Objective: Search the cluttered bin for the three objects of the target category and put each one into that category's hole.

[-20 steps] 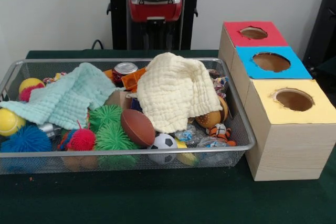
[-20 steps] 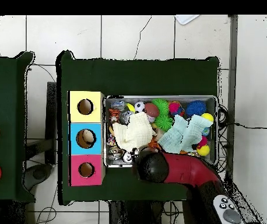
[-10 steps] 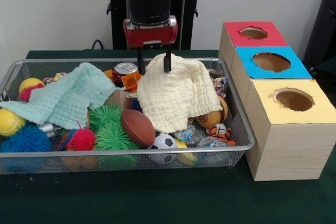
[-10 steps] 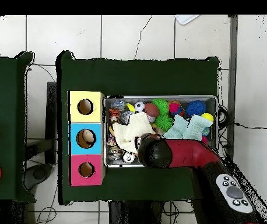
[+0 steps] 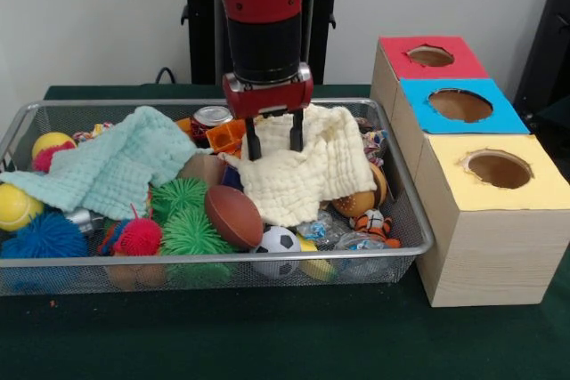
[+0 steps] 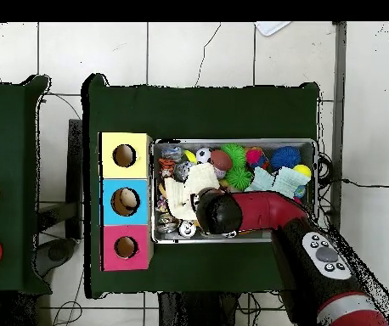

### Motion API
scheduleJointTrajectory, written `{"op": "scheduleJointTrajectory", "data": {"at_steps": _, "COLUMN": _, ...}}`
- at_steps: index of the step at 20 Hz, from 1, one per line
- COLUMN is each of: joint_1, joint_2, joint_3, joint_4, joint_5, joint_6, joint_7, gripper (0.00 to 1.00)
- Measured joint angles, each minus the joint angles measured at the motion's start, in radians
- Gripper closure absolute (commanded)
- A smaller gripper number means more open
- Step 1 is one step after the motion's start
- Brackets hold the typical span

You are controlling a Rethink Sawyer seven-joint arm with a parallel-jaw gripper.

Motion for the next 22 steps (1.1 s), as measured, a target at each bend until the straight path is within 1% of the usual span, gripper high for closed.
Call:
{"op": "scheduleJointTrajectory", "data": {"at_steps": 4, "joint_1": 0.013, "joint_2": 0.050, "joint_3": 0.000, "joint_4": -0.033, "joint_5": -0.032, "joint_6": -0.001, "joint_7": 0.000, "gripper": 0.00}}
{"op": "scheduleJointTrajectory", "data": {"at_steps": 5, "joint_1": 0.026, "joint_2": 0.064, "joint_3": 0.000, "joint_4": -0.044, "joint_5": -0.055, "joint_6": -0.001, "joint_7": 0.000, "gripper": 1.00}}
{"op": "scheduleJointTrajectory", "data": {"at_steps": 11, "joint_1": 0.040, "joint_2": 0.061, "joint_3": 0.000, "joint_4": -0.055, "joint_5": -0.060, "joint_6": -0.001, "joint_7": 0.000, "gripper": 1.00}}
{"op": "scheduleJointTrajectory", "data": {"at_steps": 15, "joint_1": 0.042, "joint_2": 0.032, "joint_3": 0.001, "joint_4": -0.056, "joint_5": -0.061, "joint_6": 0.008, "joint_7": 0.000, "gripper": 1.00}}
{"op": "scheduleJointTrajectory", "data": {"at_steps": 19, "joint_1": 0.029, "joint_2": -0.019, "joint_3": 0.008, "joint_4": -0.056, "joint_5": -0.061, "joint_6": 0.059, "joint_7": 0.000, "gripper": 1.00}}
{"op": "scheduleJointTrajectory", "data": {"at_steps": 22, "joint_1": 0.006, "joint_2": -0.062, "joint_3": 0.020, "joint_4": -0.062, "joint_5": -0.061, "joint_6": 0.132, "joint_7": -0.006, "gripper": 1.00}}
